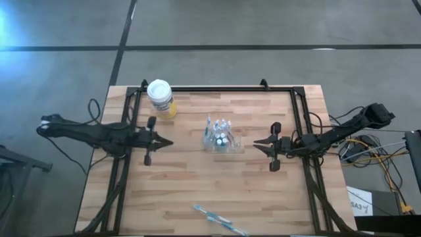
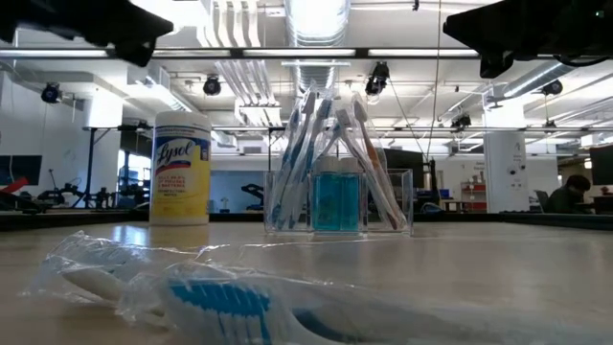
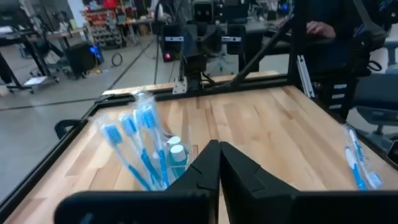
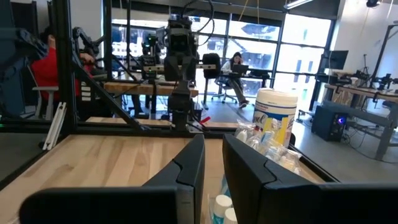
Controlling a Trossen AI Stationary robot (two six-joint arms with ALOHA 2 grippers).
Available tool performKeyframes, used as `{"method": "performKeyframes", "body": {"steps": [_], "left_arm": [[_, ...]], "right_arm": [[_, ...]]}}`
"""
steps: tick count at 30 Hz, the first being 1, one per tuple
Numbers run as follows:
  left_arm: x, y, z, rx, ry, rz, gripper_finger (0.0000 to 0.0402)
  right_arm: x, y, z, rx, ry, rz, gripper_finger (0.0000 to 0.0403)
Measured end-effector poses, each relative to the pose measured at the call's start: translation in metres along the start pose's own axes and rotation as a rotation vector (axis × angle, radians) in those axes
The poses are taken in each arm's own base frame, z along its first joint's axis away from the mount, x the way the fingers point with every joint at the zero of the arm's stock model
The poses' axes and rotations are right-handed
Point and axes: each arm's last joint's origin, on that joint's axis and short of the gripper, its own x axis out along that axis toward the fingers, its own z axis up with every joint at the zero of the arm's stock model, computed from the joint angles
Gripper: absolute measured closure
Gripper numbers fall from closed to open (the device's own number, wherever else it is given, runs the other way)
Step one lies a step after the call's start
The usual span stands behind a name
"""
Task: Pick & Place toothbrushing station
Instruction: Put the blue toothbrush into the left compartment of the transparent organizer
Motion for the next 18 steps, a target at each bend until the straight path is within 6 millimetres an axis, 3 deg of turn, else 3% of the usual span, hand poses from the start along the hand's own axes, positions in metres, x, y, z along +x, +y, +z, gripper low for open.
{"method": "performKeyframes", "body": {"steps": [8, 18], "left_arm": [[-0.019, 0.002, -0.044, -0.015, -0.045, 0.077, 0.0397], [-0.025, 0.001, -0.080, -0.069, -0.121, 0.089, 0.0397]], "right_arm": [[0.000, 0.000, -0.001, -0.006, 0.006, 0.000, 0.0349], [0.000, 0.000, -0.001, 0.050, 0.006, 0.000, 0.0349]]}}
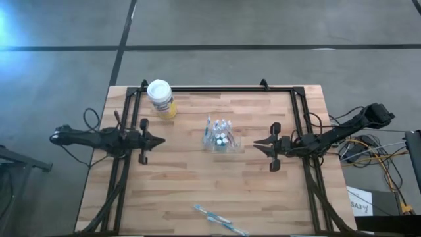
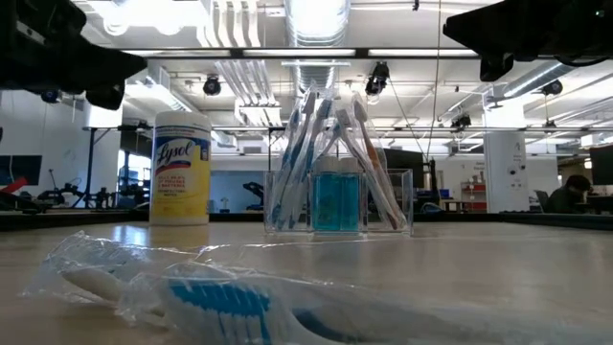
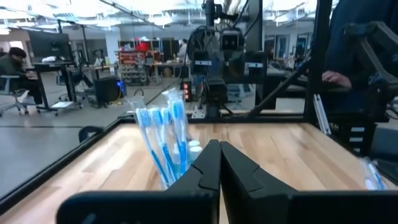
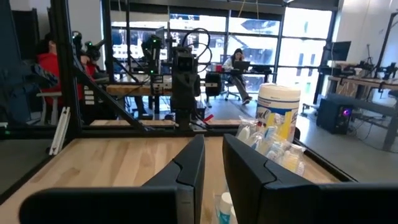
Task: Pick & Place toothbrushing station
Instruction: Put the blue toothbrush into the left compartment of the transparent organizer
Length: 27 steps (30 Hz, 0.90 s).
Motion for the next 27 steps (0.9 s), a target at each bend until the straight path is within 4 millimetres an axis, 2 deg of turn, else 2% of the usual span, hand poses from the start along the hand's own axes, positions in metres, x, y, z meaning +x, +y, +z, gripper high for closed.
{"method": "performKeyframes", "body": {"steps": [4, 10, 14, 17, 20, 24, 27], "left_arm": [[-0.002, 0.000, -0.009, -0.005, -0.011, -0.001, 0.0399], [-0.003, 0.000, -0.010, -0.028, -0.010, -0.008, 0.0397], [-0.003, 0.000, -0.010, -0.031, -0.009, -0.007, 0.0396], [-0.003, 0.000, -0.010, -0.040, -0.008, -0.007, 0.0396], [-0.003, 0.000, -0.010, -0.055, -0.007, -0.007, 0.0395], [-0.003, 0.000, -0.010, -0.076, -0.005, -0.008, 0.0395], [-0.003, 0.000, -0.010, -0.100, -0.005, -0.010, 0.0395]], "right_arm": [[0.000, 0.000, 0.000, 0.002, 0.002, 0.000, 0.0349], [0.001, 0.001, -0.002, 0.042, 0.012, 0.018, 0.0349], [0.001, 0.005, -0.004, 0.047, 0.047, 0.127, 0.0349], [0.004, 0.010, -0.001, 0.113, 0.095, 0.197, 0.0349], [0.010, 0.025, 0.009, 0.109, 0.184, 0.197, 0.0349], [0.021, 0.056, 0.030, 0.005, 0.304, 0.106, 0.0363], [0.029, 0.080, 0.048, -0.026, 0.402, 0.108, 0.0381]]}}
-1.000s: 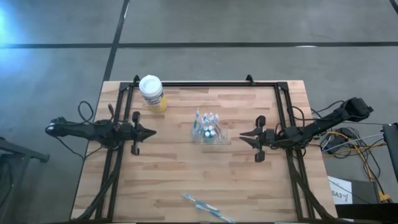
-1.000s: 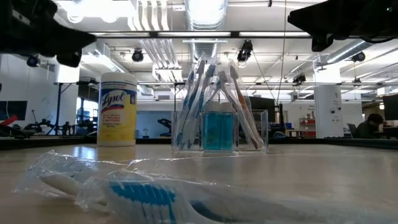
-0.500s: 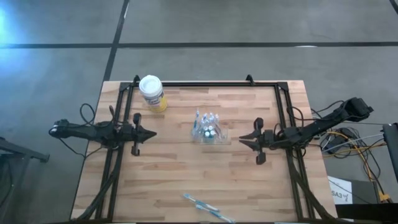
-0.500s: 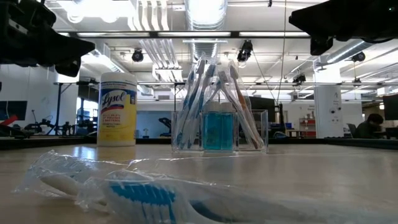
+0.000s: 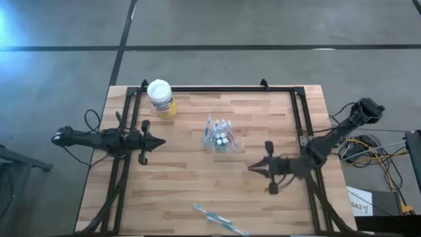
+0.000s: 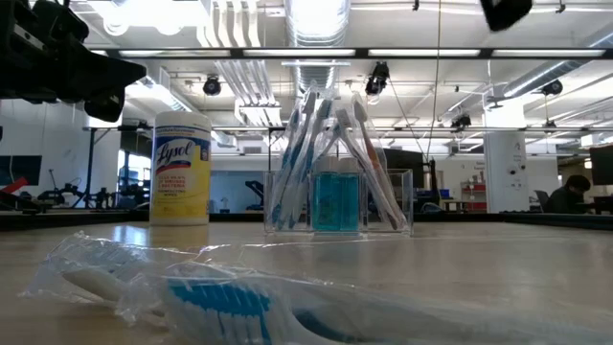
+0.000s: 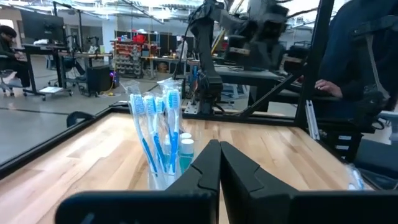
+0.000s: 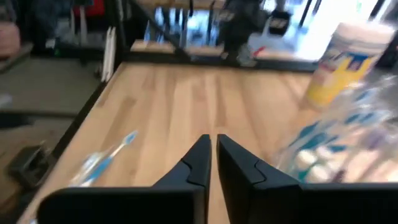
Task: Pick & Place toothbrushing station
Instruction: Put the blue toothbrush into the left compartment of the transparent organizer
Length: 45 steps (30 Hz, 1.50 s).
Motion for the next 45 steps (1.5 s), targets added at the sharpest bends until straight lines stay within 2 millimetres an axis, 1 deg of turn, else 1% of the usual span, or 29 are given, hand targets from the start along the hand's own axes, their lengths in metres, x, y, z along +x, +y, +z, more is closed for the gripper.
{"method": "performKeyframes", "body": {"steps": [4, 9, 12, 16, 22, 26, 28, 31, 37, 41, 45], "left_arm": [[0.000, -0.001, -0.001, -0.012, 0.008, -0.037, 0.0394], [0.000, -0.002, -0.001, -0.016, 0.011, -0.058, 0.0394], [0.000, -0.002, 0.000, -0.018, 0.013, -0.069, 0.0394], [0.000, -0.002, 0.001, -0.017, 0.013, -0.073, 0.0394], [0.000, -0.002, 0.001, -0.038, 0.010, -0.076, 0.0394], [0.000, -0.003, 0.000, -0.044, 0.013, -0.088, 0.0394], [0.000, -0.003, 0.000, -0.046, 0.015, -0.105, 0.0394], [0.000, -0.003, 0.000, -0.046, 0.019, -0.112, 0.0394], [0.000, -0.003, -0.001, -0.044, 0.024, -0.113, 0.0394], [0.000, -0.003, -0.001, -0.045, 0.025, -0.114, 0.0394], [0.000, -0.004, -0.001, -0.053, 0.029, -0.126, 0.0394]], "right_arm": [[0.002, 0.029, 0.022, 0.001, 0.115, 0.008, 0.0393], [0.009, 0.060, 0.043, 0.036, 0.227, -0.050, 0.0394], [0.016, 0.076, 0.049, 0.089, 0.311, -0.093, 0.0394], [0.030, 0.099, 0.048, 0.157, 0.419, -0.111, 0.0394], [0.053, 0.127, 0.040, 0.365, 0.562, -0.102, 0.0394], [0.071, 0.144, 0.031, 0.404, 0.599, -0.116, 0.0393], [0.079, 0.153, 0.024, 0.410, 0.660, -0.087, 0.0384], [0.092, 0.165, 0.010, 0.403, 0.714, -0.078, 0.0357], [0.118, 0.184, -0.014, 0.414, 0.776, -0.092, 0.0275], [0.129, 0.198, -0.023, 0.427, 0.863, -0.030, 0.0225], [0.139, 0.206, -0.032, 0.444, 0.919, -0.017, 0.0197]]}}
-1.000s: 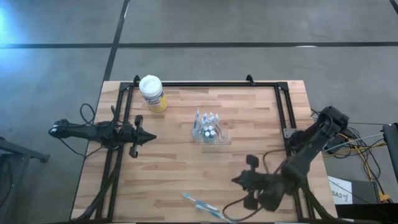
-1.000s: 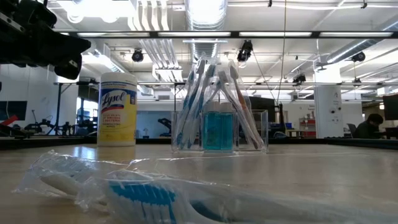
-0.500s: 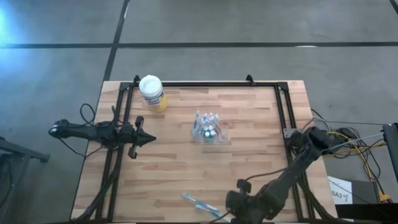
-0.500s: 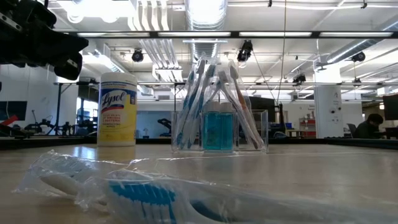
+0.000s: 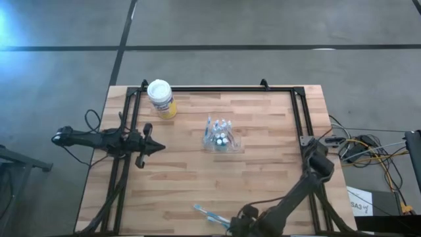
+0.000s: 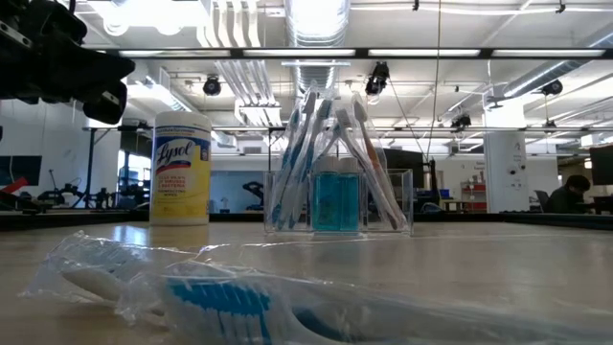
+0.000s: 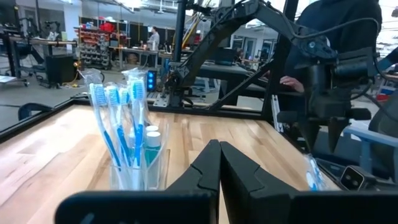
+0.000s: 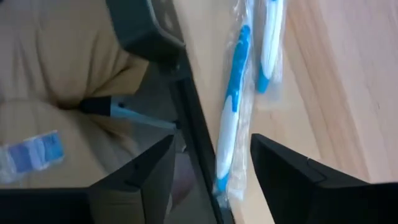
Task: Pick & Place toothbrushing station
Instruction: Put the blue toothbrush into the left compartment of the transparent organizer
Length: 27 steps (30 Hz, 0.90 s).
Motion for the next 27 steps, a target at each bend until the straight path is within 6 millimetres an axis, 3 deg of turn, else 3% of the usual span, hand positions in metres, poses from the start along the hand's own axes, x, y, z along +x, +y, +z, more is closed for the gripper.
{"method": "performKeyframes", "body": {"steps": [17, 22, 27], "left_arm": [[0.000, 0.000, -0.001, -0.006, 0.011, -0.009, 0.0394], [0.000, 0.000, -0.001, -0.007, 0.011, -0.009, 0.0394], [0.000, 0.000, -0.001, -0.008, 0.011, -0.009, 0.0394]], "right_arm": [[0.042, -0.009, -0.003, 0.014, 0.082, -0.066, 0.0210], [0.044, -0.013, 0.001, 0.029, 0.120, -0.070, 0.0237], [0.039, -0.020, 0.003, 0.035, 0.143, -0.116, 0.0294]]}}
